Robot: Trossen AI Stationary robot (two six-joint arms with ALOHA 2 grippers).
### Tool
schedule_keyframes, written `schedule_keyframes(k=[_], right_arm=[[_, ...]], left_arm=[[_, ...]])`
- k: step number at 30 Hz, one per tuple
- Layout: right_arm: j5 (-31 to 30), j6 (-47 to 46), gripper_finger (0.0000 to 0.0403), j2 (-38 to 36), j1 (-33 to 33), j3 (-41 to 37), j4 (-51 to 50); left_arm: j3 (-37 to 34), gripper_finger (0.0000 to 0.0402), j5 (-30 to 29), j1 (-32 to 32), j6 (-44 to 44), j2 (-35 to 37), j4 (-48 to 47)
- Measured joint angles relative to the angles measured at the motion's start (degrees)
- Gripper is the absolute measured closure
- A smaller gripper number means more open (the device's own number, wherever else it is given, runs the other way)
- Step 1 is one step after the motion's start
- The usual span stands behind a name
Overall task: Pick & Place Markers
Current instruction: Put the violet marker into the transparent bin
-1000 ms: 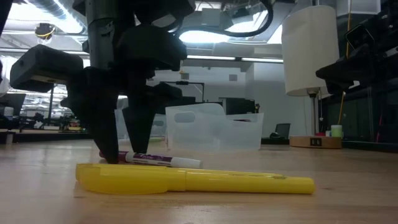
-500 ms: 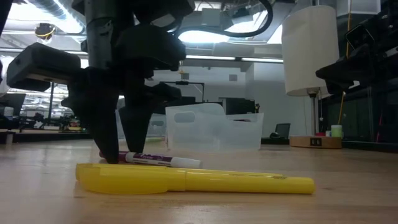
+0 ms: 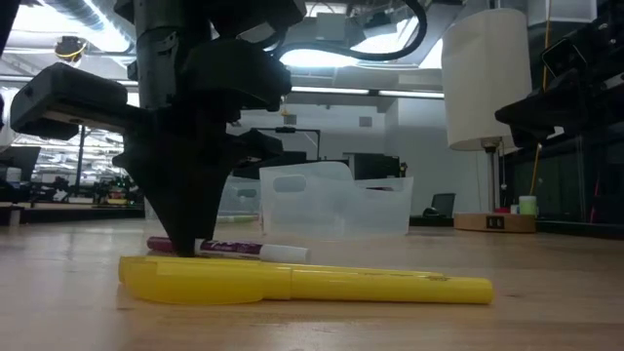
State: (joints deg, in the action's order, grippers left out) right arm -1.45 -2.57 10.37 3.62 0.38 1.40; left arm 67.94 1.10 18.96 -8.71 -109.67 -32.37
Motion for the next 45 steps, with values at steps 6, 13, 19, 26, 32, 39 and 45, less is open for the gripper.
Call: schedule_keyframes(k=[6,13,19,26,32,39,45], right_arm=[[0.00,0.02,0.0363,0.00,0.00,0.02,-0.01],[0.00,0.00,0.0363,0.00,0.00,0.01,0.00],[0.00,0.00,0.0363,0.00,0.00,0.01,0.01],[0.00,0.00,0.0363,0.00,-0.01,0.00,0.00],[0.00,0.02,0.0363,0.00,-0.02,0.00,-0.01],[0.00,0.00,0.0363,0.00,0.00,0.00,0.01],[0.00,0.01,0.0363,0.00,-0.01,0.02,-0.01]], left_arm=[[0.00,0.0373,0.03,0.00,0.00,0.00,-0.49],[0.00,0.0373,0.13,0.00,0.02,0.00,-0.53],[0.00,0.0373,0.25,-0.14,0.04,0.03,-0.66],[0.42,0.0373,0.70,-1.20,1.42,0.28,-2.74],[1.05,0.0373,0.34,-1.25,0.64,1.07,-3.49],[1.05,0.0373,0.20,-1.30,0.52,1.92,-5.63],[1.05,0.0373,0.09,-1.93,0.02,1.92,-5.67]])
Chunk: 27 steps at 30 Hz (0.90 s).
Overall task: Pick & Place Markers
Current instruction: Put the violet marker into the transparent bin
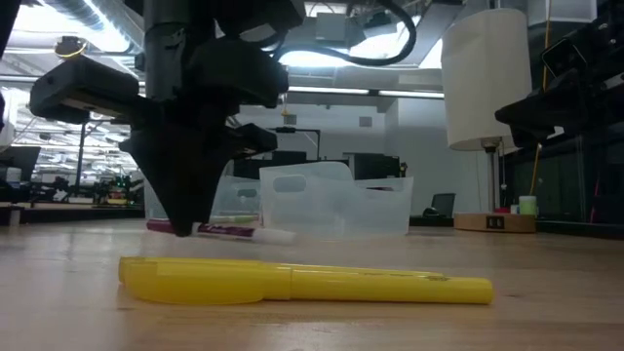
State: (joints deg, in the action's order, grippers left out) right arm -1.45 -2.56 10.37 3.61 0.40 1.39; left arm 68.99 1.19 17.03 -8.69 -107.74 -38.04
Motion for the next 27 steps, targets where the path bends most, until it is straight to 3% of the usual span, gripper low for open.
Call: schedule_keyframes(k=[12,27], right_arm=[[0.00,-0.01,0.0363,0.00,-0.02,-0.01,0.02],[0.00,-0.01,0.0363,0.00,-0.02,0.00,0.00]], left_arm=[[0.04,0.0374,-1.92,-3.08,0.29,6.97,-0.24],[0.07,0.0374,-6.28,-11.98,0.44,16.22,-1.02]])
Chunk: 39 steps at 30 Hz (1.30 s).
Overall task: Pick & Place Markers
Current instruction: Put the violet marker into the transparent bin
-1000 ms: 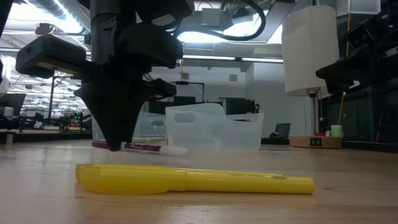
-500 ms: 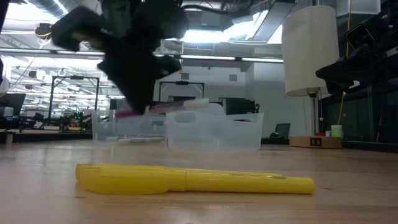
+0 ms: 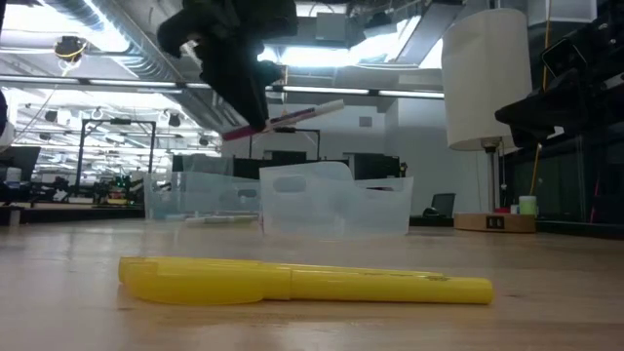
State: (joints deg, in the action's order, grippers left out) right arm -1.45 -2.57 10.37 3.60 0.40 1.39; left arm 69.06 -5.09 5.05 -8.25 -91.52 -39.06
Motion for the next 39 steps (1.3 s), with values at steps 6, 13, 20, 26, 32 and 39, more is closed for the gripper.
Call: schedule_keyframes(k=[6,13,20,26,32,39], right_arm=[[0.00,0.00,0.0363,0.00,0.00,-0.01,0.00],[0.00,0.00,0.0363,0.00,0.02,0.01,0.01],[0.00,0.00,0.0363,0.00,0.00,0.00,0.02],[0.00,0.00,0.0363,0.00,0.00,-0.01,0.00],[0.00,0.00,0.0363,0.00,0.02,0.00,0.00],[0.00,0.01,0.0363,0.00,0.01,0.00,0.01]], left_arm=[[0.00,0.0374,-1.69,-4.99,0.05,2.31,0.23],[0.00,0.0374,-1.22,-12.55,-1.39,4.95,-0.19],[-0.02,0.0374,0.03,-21.02,-2.48,6.19,-4.23],[0.00,0.0374,0.18,-27.32,-3.27,6.97,-6.56],[0.00,0.0374,0.80,-33.39,0.68,7.08,-10.19],[0.00,0.0374,0.98,-39.03,8.19,7.08,-14.38]])
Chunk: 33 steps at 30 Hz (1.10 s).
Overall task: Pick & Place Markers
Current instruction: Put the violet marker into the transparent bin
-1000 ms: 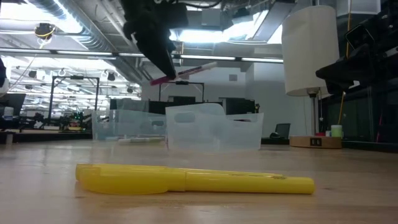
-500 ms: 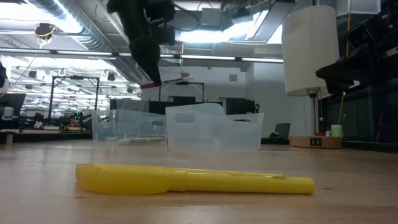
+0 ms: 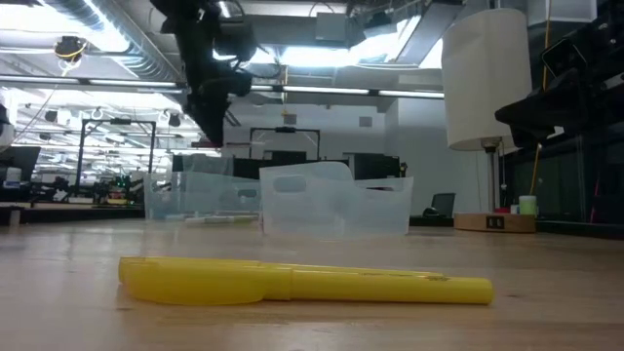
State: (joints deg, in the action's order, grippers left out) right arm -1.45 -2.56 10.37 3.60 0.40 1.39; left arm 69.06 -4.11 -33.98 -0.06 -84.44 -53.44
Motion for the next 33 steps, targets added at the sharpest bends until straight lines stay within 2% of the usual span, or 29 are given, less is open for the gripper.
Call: schedule_keyframes(k=[12,19,33], right_arm=[[0.00,-0.01,0.0363,0.00,0.02,-0.01,0.00],[0.00,-0.01,0.0363,0.00,-0.01,-0.01,0.01],[0.00,-0.01,0.0363,0.00,0.00,-0.02,0.01]], left_arm=[[0.00,0.0374,2.86,-7.37,12.59,0.00,-4.83],[0.00,0.0374,4.20,-9.12,13.91,-0.22,-4.99],[-1.09,0.0374,4.41,-9.11,14.34,-5.03,-1.13]])
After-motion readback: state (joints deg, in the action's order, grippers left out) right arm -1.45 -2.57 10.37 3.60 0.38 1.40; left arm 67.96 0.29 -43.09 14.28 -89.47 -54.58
